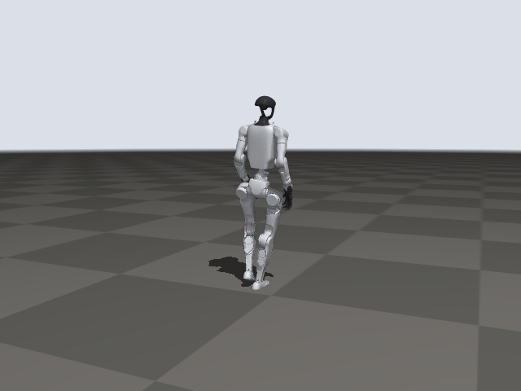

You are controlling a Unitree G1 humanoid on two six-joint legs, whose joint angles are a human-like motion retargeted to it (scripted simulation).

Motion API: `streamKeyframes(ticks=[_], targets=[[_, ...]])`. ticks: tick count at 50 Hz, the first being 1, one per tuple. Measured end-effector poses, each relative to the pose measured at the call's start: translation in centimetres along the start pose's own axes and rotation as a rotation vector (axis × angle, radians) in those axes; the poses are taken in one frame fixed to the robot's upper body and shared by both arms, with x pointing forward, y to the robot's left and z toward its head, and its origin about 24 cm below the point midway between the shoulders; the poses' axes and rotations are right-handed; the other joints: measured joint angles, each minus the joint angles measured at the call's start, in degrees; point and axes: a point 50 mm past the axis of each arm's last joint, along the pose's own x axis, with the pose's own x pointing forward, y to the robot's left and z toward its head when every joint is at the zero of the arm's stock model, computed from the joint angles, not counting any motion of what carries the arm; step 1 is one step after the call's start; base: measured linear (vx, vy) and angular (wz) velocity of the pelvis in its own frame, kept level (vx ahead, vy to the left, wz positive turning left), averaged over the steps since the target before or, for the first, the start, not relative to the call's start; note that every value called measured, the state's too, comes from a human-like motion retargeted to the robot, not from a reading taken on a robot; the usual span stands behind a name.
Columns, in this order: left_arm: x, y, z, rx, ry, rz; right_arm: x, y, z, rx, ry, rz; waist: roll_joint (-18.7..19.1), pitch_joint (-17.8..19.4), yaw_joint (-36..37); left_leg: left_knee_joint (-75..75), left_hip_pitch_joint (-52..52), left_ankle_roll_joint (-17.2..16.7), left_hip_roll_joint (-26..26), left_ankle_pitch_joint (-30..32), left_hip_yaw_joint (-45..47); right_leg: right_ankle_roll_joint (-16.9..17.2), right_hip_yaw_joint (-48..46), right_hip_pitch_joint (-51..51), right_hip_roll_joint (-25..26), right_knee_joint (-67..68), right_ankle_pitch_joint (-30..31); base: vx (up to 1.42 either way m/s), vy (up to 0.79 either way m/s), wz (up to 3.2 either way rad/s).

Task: Walk run

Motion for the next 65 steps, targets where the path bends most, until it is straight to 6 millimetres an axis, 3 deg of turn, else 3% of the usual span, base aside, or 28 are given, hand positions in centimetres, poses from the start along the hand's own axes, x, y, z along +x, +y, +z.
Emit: streamKeyframes(ticks=[3,5,8,10,13,15,17,18,20,22,23,25,28,31,35,37,38,40,41,43,45,47,48,50,55,60,63,65], targets=[[0.1,0.0,0.5,-0.005,-0.027,0.003,0.0,0.6,-0.1,0.004,0.011,0.003,1.85,1.49,2.32,-16.58,-3.01,5.01,-0.34,-1.33,-0.64,-2.22,0.27,4.29,4.42,-0.41,-3.1,1.02,-0.21,-0.51],[0.3,-0.8,0.3,-0.019,-0.002,-0.028,-0.1,1.4,-0.4,0.052,0.028,0.051,2.41,2.19,2.64,-26.52,-3.82,8.79,-0.84,-4.65,3.61,-3.4,0.26,7.43,6.21,-0.52,-4.99,1.14,-0.16,-0.13],[0.6,-1.8,-0.5,-0.048,0.083,-0.067,0.0,2.3,-0.6,0.13,0.054,0.133,1.91,1.69,2.02,-38.07,-3.71,9.11,-6.1,-9.36,-1.83,-3.72,-3.19,11.33,6.59,-0.02,-5.3,1.19,-0.17,-0.01],[0.6,-1.5,-0.6,-0.069,0.094,-0.042,0.0,2.7,-0.9,0.154,0.068,0.156,1.17,1.03,2.36,-38.01,-2.96,9.84,-6.3,-8.74,-1.73,-2.55,-3.37,13.07,6.6,1.89,-2.69,1.09,-0.16,-0.3],[0.7,-1.2,-0.2,-0.162,0.049,-0.013,-0.2,3.7,-1.1,0.2,0.086,0.168,0.73,-0.32,6.2,-32.3,-1.37,10.73,-2.82,-4.68,4.25,1.1,-5.31,15.09,5.27,6.78,11.22,1.29,-0.15,-1.11],[0.7,-1.0,-0.2,-0.218,0.038,-0.01,-0.1,4.0,-1.0,0.249,0.078,0.153,1.0,-1.25,8.04,-29.18,-1.07,10.34,-2.27,-2.61,-4.44,4.88,-5.7,14.32,4.43,13.06,25.35,1.28,-0.09,-0.98],[0.5,-1.0,-0.8,-0.244,0.067,-0.028,-0.1,4.0,-0.6,0.252,0.053,0.14,-0.37,-1.16,6.02,-24.13,-0.18,10.94,-4.8,-6.69,-12.19,7.8,-2.1,8.37,3.98,29.7,32.38,1.52,-0.09,0.18],[0.4,-0.9,-1.0,-0.233,0.085,-0.04,0.0,3.6,-0.5,0.231,0.042,0.127,-2.17,-0.43,4.42,-22.25,1.86,11.67,-7.14,-8.97,-9.99,8.4,-3.79,4.6,0.44,42.11,32.38,1.19,-0.07,0.28],[0.1,-0.3,-1.6,-0.184,0.126,-0.059,0.3,2.7,0.1,0.16,0.013,0.1,-0.75,-0.11,4.98,-23.3,6.08,12.15,-2.91,-10.48,-2.08,8.35,-5.2,-0.19,-1.07,50.05,32.38,0.88,-0.05,-0.45],[0.0,-0.3,-2.3,-0.132,0.191,-0.106,0.4,1.7,0.6,0.121,-0.014,0.036,4.2,-0.4,5.19,-26.26,9.55,11.28,1.49,-11.51,-3.88,5.75,-5.8,-4.37,5.11,45.1,29.59,0.95,-0.07,-0.42],[0.0,-0.6,-2.5,-0.11,0.221,-0.142,0.4,1.1,0.8,0.118,-0.028,-0.017,5.29,-0.2,5.13,-26.79,11.01,11.29,1.24,-12.38,-4.98,5.36,-5.12,-6.81,6.35,44.34,26.87,0.84,-0.03,0.28],[0.1,-1.2,-2.7,-0.063,0.254,-0.211,0.2,-0.1,1.2,0.154,-0.081,-0.142,6.73,0.18,1.95,-28.43,14.07,10.59,1.41,-12.98,-5.91,7.41,-5.25,-11.9,6.27,42.3,20.9,0.93,-0.02,1.23],[-0.1,-2.1,-3.0,-0.008,0.244,-0.227,-0.5,-1.3,1.6,0.215,-0.185,-0.302,8.18,0.1,-3.42,-30.69,18.55,10.46,0.69,-14.48,-7.49,8.68,-6.16,-18.31,2.74,33.8,13.59,1.14,-0.09,1.34],[-0.2,-3.0,-3.2,0.019,0.222,-0.202,-1.1,-1.9,1.6,0.229,-0.242,-0.393,7.33,-0.35,-6.48,-32.0,23.45,10.25,-1.95,-16.95,-8.77,10.18,-7.55,-21.79,-3.3,19.91,12.17,0.9,-0.09,0.68],[-0.2,-3.9,-3.6,-0.008,0.272,-0.274,-0.9,-1.1,1.3,0.212,-0.208,-0.338,6.16,0.11,-9.56,-32.41,30.53,8.17,-3.2,-20.09,-10.53,10.7,-5.76,-25.74,-7.28,2.13,7.07,1.04,-0.24,0.52],[-0.2,-4.1,-4.0,-0.023,0.318,-0.319,-0.6,-0.4,0.9,0.216,-0.146,-0.273,6.43,-0.36,-9.42,-32.14,32.99,6.13,-2.31,-20.38,-9.71,14.5,-4.21,-27.0,-6.78,-3.82,4.84,1.21,-0.4,0.1],[-0.3,-4.2,-4.1,-0.028,0.335,-0.332,-0.5,-0.1,0.6,0.229,-0.113,-0.249,6.6,-0.71,-9.57,-31.43,33.95,5.0,-2.01,-19.73,-10.05,15.8,-6.23,-27.05,-6.98,-4.75,4.8,1.27,-0.45,0.18],[-0.4,-4.5,-4.3,-0.04,0.349,-0.338,-0.3,0.1,0.9,0.281,-0.112,-0.22,6.79,-1.85,-9.64,-29.43,34.91,1.6,-1.47,-15.74,-10.1,12.26,-3.38,-26.8,-5.15,-1.49,4.82,1.16,-0.42,0.27],[-0.4,-4.8,-4.4,-0.049,0.35,-0.33,-0.3,-0.1,1.1,0.326,-0.129,-0.233,7.03,-2.44,-10.22,-27.9,35.21,-1.17,-0.45,-11.32,-10.07,10.3,-6.26,-26.41,-5.38,0.7,4.38,1.33,-0.48,0.66],[-0.6,-5.2,-4.6,-0.078,0.344,-0.306,-0.4,-0.5,1.4,0.423,-0.155,-0.279,7.56,-3.04,-13.2,-22.68,35.44,-7.22,1.1,1.04,-14.36,8.58,-6.46,-24.45,-5.35,2.97,9.11,1.35,-0.53,1.23],[-0.7,-5.2,-4.7,-0.127,0.33,-0.272,-0.5,-0.5,1.9,0.503,-0.191,-0.301,7.24,-3.78,-13.49,-14.3,33.19,-14.24,-0.02,15.71,-17.44,6.39,0.66,-22.22,-3.86,6.29,9.66,1.08,-0.47,0.5],[-0.5,-5.3,-4.4,-0.128,0.304,-0.273,-0.4,-0.4,1.9,0.507,-0.204,-0.267,6.83,-2.67,-12.92,3.3,26.15,-15.72,0.94,23.56,-15.66,3.04,5.01,-19.41,-1.43,9.83,4.07,1.24,-0.49,0.18],[-0.5,-5.0,-4.2,-0.11,0.288,-0.273,-0.4,-0.4,1.7,0.471,-0.184,-0.243,7.6,-1.36,-12.35,13.47,22.31,-15.72,3.83,24.96,-15.07,1.72,-1.42,-16.76,-1.22,10.23,2.7,1.06,-0.45,0.21],[0.0,-3.7,-3.2,-0.039,0.227,-0.237,-0.2,-0.8,1.1,0.35,-0.14,-0.189,4.68,-2.09,-12.65,17.8,16.92,-14.56,-0.23,23.37,-16.39,1.34,-4.32,-13.04,-5.07,7.82,2.4,0.81,-0.38,0.28],[0.0,-1.0,-0.6,0.134,0.001,0.013,0.0,-0.6,0.1,0.111,-0.089,0.0,1.85,-1.9,-6.89,15.43,5.06,-5.33,3.31,6.22,-3.21,-0.51,-0.95,-5.11,-1.87,4.03,0.01,0.91,-0.29,-0.59],[-0.4,-0.5,0.8,0.118,-0.138,0.086,-0.4,-0.3,0.3,0.031,-0.133,-0.003,2.34,-0.71,-0.38,-8.36,-3.57,0.93,1.24,-0.28,-2.46,-4.21,3.09,1.83,4.14,0.77,-3.1,0.98,-0.22,-0.9],[-0.4,-0.5,0.5,0.127,-0.102,0.048,-0.3,0.2,0.3,0.047,-0.138,0.034,3.22,0.6,1.83,-24.5,-5.93,7.65,0.72,-2.86,-0.47,-6.32,3.23,6.49,7.08,-0.04,-5.73,1.01,-0.16,-0.42],[-0.2,-0.7,0.2,0.094,-0.062,0.027,-0.1,0.7,0.4,0.067,-0.128,0.09,2.51,0.78,2.75,-34.2,-6.61,8.13,-2.15,-6.14,-3.78,-6.83,1.82,9.45,6.97,-0.23,-6.58,1.16,-0.16,-0.29]])
